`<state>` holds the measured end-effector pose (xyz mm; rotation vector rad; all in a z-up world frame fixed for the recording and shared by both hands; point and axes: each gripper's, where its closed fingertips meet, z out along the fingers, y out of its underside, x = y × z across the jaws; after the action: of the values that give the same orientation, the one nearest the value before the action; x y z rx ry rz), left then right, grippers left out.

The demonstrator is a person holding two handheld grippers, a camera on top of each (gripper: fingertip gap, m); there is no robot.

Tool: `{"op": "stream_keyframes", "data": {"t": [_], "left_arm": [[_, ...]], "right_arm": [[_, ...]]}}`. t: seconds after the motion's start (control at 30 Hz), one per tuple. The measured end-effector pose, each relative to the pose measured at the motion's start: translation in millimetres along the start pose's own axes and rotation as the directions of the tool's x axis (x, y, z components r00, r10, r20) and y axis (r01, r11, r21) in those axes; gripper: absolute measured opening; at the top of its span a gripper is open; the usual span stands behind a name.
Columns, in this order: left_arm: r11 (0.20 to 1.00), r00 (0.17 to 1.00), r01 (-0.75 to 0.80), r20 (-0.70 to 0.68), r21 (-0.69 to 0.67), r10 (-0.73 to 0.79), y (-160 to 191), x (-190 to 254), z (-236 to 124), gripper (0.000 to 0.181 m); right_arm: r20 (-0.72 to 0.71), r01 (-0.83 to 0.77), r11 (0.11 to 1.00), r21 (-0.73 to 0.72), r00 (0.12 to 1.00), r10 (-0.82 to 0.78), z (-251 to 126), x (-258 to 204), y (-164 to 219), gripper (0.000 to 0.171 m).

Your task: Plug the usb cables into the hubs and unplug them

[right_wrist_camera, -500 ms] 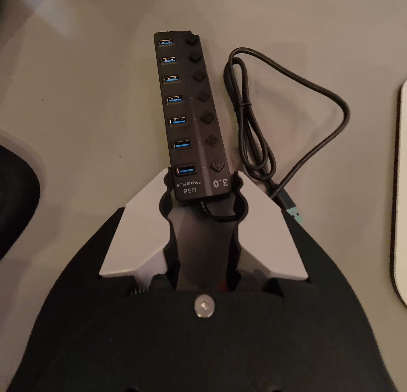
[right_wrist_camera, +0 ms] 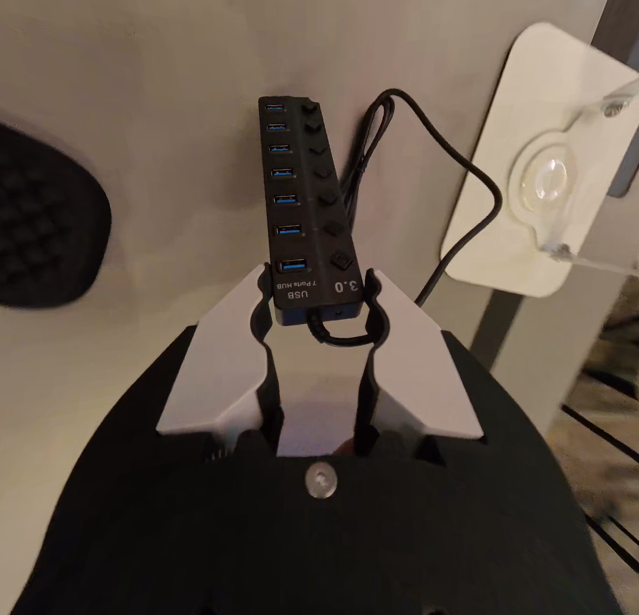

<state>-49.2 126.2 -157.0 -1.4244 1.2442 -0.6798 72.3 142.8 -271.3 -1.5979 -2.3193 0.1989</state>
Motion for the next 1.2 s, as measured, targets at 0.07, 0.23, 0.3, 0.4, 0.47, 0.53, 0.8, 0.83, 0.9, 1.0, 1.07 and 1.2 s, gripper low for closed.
{"op": "stream_keyframes", "data": {"t": [0.07,0.23,0.3,0.4,0.47,0.53,0.8,0.83,0.9,1.0,1.07,1.2], "left_arm": [[1.0,1.0,-0.002,-0.012,-0.008,0.002,3,3,4,0.014],[1.0,0.999,0.01,-0.031,-0.009,-0.01,6,5,8,0.014],[1.0,0.999,0.011,-0.031,-0.006,-0.012,6,4,8,0.014],[1.0,0.999,0.016,-0.031,-0.004,-0.017,7,2,5,0.014],[1.0,1.0,0.018,-0.025,-0.002,-0.018,7,0,3,0.014],[1.0,1.0,0.013,-0.02,-0.002,-0.013,7,-1,1,0.014],[1.0,1.0,0.016,-0.027,0.025,-0.015,1,-1,-3,0.014],[1.0,1.0,0.015,-0.028,0.027,-0.015,0,-1,-3,0.014],[0.999,0.999,0.015,-0.03,0.029,-0.014,0,-1,-4,0.014],[0.999,0.999,0.017,-0.044,0.032,-0.015,-1,2,-3,0.014],[1.0,0.998,0.013,-0.057,0.025,-0.012,1,5,1,0.014],[1.0,0.997,0.012,-0.08,0.01,-0.011,5,12,10,0.014]], "right_arm": [[-0.012,0.04,0.988,-0.148,0.999,-0.042,-17,3,8,0.051],[0.029,0.162,0.852,-0.498,0.985,-0.17,-50,1,15,0.052],[0.073,0.199,0.8,-0.567,0.979,-0.191,-49,-6,12,0.052],[0.091,0.224,0.76,-0.611,0.973,-0.214,-47,-9,5,0.052],[0.097,0.23,0.752,-0.617,0.971,-0.217,-45,-11,-1,0.052],[0.106,0.238,0.758,-0.608,0.97,-0.219,-43,-12,-9,0.052],[0.122,0.217,0.824,-0.523,0.976,-0.18,-36,-19,-28,0.052],[0.121,0.215,0.834,-0.509,0.977,-0.178,-35,-20,-30,0.052],[0.113,0.203,0.857,-0.473,0.979,-0.17,-34,-21,-33,0.052],[0.096,0.173,0.879,-0.444,0.985,-0.145,-34,-21,-32,0.052],[0.084,0.15,0.897,-0.415,0.988,-0.127,-33,-21,-34,0.052],[0.07,0.137,0.915,-0.379,0.99,-0.119,-33,-22,-35,0.052]]}}
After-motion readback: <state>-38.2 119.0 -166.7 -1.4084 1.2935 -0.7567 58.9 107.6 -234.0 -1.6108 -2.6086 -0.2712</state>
